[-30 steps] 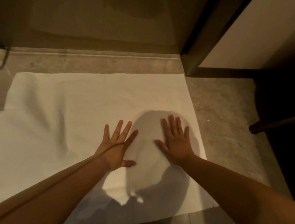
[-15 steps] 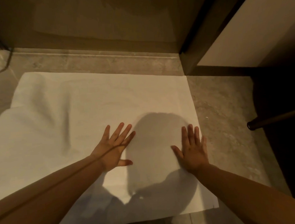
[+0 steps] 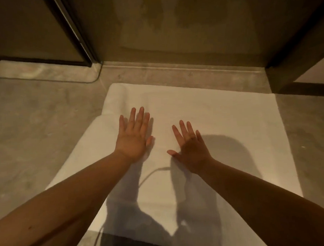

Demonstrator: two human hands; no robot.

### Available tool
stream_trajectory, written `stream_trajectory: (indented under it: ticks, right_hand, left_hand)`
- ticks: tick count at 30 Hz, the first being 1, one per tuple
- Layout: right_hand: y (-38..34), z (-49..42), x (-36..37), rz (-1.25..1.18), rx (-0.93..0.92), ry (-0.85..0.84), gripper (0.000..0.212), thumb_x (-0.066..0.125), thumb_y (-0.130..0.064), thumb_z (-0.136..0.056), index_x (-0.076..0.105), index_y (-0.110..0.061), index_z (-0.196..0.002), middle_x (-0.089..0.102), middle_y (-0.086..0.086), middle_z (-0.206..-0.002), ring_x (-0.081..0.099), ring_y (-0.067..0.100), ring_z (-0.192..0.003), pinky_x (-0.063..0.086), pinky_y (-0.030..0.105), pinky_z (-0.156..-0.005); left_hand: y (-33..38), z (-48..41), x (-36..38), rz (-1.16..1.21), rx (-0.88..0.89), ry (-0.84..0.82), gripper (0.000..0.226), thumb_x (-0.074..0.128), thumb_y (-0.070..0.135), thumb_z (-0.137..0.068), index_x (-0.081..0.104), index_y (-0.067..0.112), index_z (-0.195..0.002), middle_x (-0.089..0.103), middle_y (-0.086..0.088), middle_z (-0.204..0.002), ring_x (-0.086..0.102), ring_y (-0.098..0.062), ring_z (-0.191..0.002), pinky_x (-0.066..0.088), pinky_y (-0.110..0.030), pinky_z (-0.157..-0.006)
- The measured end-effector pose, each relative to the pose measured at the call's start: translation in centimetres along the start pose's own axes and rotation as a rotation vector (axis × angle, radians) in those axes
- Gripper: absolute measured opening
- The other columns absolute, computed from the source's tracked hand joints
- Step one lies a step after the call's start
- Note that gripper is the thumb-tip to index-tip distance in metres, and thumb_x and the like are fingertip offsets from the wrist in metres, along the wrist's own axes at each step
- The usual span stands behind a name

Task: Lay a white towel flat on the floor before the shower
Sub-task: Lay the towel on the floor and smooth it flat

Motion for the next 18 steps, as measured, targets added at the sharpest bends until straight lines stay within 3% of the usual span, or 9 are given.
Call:
stream_trajectory:
  ticks: [4, 9, 12, 14, 16, 18]
  right_hand:
    - [-2.4, -1.6, 1.7, 0.076, -0.036, -0.07, 0.078, 0.033, -0.061, -0.09, -0.002, -0.024, -0.15, -0.007, 0.007, -0.159, -0.008, 0.028, -0.145, 0.006, 0.051, -0.115]
    - [-0.8, -0.7, 2.7, 0.147, -0.005, -0.106, 0.08, 0.012, -0.071, -0.085, -0.014, -0.028, -0.148, -0.019, 0.002, -0.158, -0.017, 0.026, -0.144, 0.0, 0.059, -0.112]
    - [0.6, 0.5, 3.0, 0.163, 0.048, -0.129, 0.082, -0.005, -0.075, -0.078, -0.027, -0.03, -0.143, -0.029, 0.0, -0.153, -0.022, 0.025, -0.142, -0.003, 0.06, -0.113]
    - [1.3, 1.3, 3.1, 0.157, 0.071, -0.134, 0.082, -0.011, -0.075, -0.074, -0.031, -0.031, -0.14, -0.032, -0.001, -0.151, -0.024, 0.024, -0.142, -0.005, 0.059, -0.113]
    - [1.8, 1.9, 3.1, 0.154, 0.081, -0.132, 0.082, -0.011, -0.075, -0.073, -0.031, -0.032, -0.14, -0.032, -0.001, -0.151, -0.024, 0.023, -0.141, -0.006, 0.057, -0.112]
    - [2.0, 2.3, 3.1, 0.163, 0.08, -0.124, 0.081, -0.01, -0.075, -0.074, -0.03, -0.032, -0.141, -0.03, -0.001, -0.152, -0.024, 0.023, -0.141, -0.006, 0.057, -0.112]
  left_hand:
    - [-4.4, 1.1, 2.2, 0.075, -0.104, -0.128, 0.073, 0.021, 0.052, -0.095, -0.014, 0.015, -0.147, -0.021, -0.009, -0.156, -0.021, -0.031, -0.142, 0.003, -0.06, -0.111]
    - [-5.7, 2.9, 4.8, 0.143, -0.012, -0.239, 0.076, 0.028, 0.055, -0.094, -0.015, 0.022, -0.148, -0.027, 0.0, -0.154, -0.022, -0.028, -0.142, 0.016, -0.059, -0.111]
    - [-5.3, 3.5, 4.9, 0.2, 0.096, -0.174, 0.079, 0.031, 0.058, -0.092, -0.02, 0.028, -0.145, -0.026, 0.002, -0.154, -0.015, -0.026, -0.144, 0.015, -0.053, -0.113]
    - [-5.5, 3.4, 3.9, 0.271, 0.127, -0.085, 0.078, 0.034, 0.057, -0.091, -0.012, 0.029, -0.147, -0.015, 0.001, -0.157, 0.0, -0.024, -0.146, 0.018, -0.048, -0.111]
    - [-6.8, 2.8, 2.3, 0.339, 0.041, 0.055, 0.071, 0.037, 0.049, -0.092, 0.006, 0.023, -0.15, 0.007, -0.006, -0.159, 0.019, -0.026, -0.142, 0.023, -0.047, -0.109]
    - [-8.5, 2.1, 1.4, 0.359, -0.136, 0.123, 0.066, 0.037, 0.042, -0.093, 0.014, 0.018, -0.149, 0.018, -0.011, -0.157, 0.022, -0.029, -0.141, 0.022, -0.049, -0.11]
Point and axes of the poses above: each hand's wrist, its own z-axis away from the middle knuckle, its own x-axis out of the palm, y = z × x, the point moved 8 cm from there along -z, towards the middle knuckle
